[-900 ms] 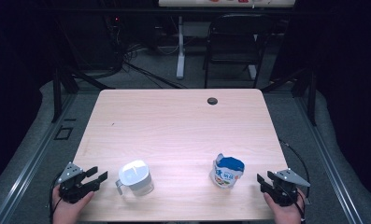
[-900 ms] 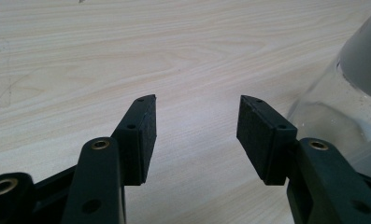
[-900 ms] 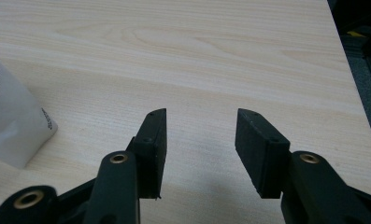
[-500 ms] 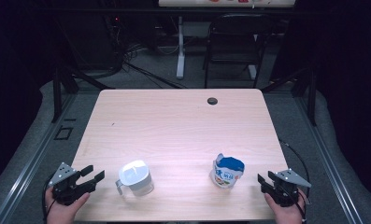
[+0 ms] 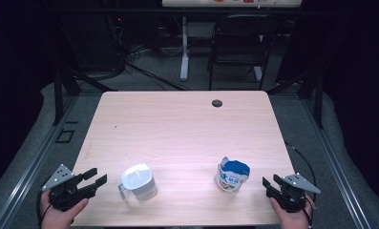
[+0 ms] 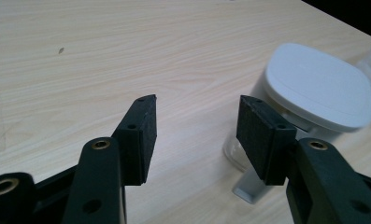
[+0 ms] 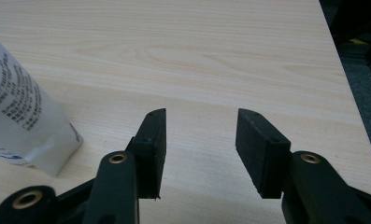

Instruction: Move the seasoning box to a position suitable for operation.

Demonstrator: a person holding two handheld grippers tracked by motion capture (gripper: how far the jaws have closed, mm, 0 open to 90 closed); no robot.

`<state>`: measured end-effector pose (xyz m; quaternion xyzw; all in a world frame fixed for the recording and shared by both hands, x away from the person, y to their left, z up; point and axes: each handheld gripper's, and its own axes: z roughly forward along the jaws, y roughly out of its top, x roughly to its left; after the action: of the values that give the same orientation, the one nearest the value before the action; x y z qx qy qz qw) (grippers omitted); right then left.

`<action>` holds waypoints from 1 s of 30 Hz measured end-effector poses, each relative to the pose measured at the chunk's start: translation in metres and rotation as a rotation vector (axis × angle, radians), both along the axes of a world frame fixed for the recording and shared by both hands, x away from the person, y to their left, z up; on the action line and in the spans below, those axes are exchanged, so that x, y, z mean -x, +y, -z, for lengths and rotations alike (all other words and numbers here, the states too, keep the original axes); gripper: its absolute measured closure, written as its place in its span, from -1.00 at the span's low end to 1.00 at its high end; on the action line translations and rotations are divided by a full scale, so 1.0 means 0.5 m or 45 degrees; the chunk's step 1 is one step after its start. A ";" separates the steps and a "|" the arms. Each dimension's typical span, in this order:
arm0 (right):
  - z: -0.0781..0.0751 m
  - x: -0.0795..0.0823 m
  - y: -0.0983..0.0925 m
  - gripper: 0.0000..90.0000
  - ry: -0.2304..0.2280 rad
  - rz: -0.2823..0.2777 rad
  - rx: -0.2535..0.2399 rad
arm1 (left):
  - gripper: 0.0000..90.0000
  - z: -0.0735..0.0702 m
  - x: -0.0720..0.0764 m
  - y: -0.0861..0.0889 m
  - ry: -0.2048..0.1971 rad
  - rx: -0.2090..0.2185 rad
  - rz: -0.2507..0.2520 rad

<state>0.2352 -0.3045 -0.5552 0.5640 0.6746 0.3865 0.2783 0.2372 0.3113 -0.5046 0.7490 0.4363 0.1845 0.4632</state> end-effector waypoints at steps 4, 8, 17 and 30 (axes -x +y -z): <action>-0.002 0.001 0.002 0.19 0.000 -0.013 0.005 | 0.06 0.005 0.021 -0.010 -0.019 0.007 0.060; -0.001 0.000 0.002 0.19 -0.001 -0.009 -0.005 | 0.03 0.024 0.028 -0.024 -0.012 -0.007 0.116; 0.002 -0.003 0.001 0.19 0.014 -0.012 0.003 | 0.05 0.065 0.021 -0.053 0.052 -0.075 0.212; 0.007 -0.004 -0.001 0.19 0.009 -0.007 -0.005 | 0.19 0.076 0.010 -0.078 0.068 -0.112 0.192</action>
<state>0.2369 -0.3049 -0.5585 0.5639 0.6766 0.3865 0.2738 0.2321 0.2724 -0.5427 0.8041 0.3823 0.1480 0.4305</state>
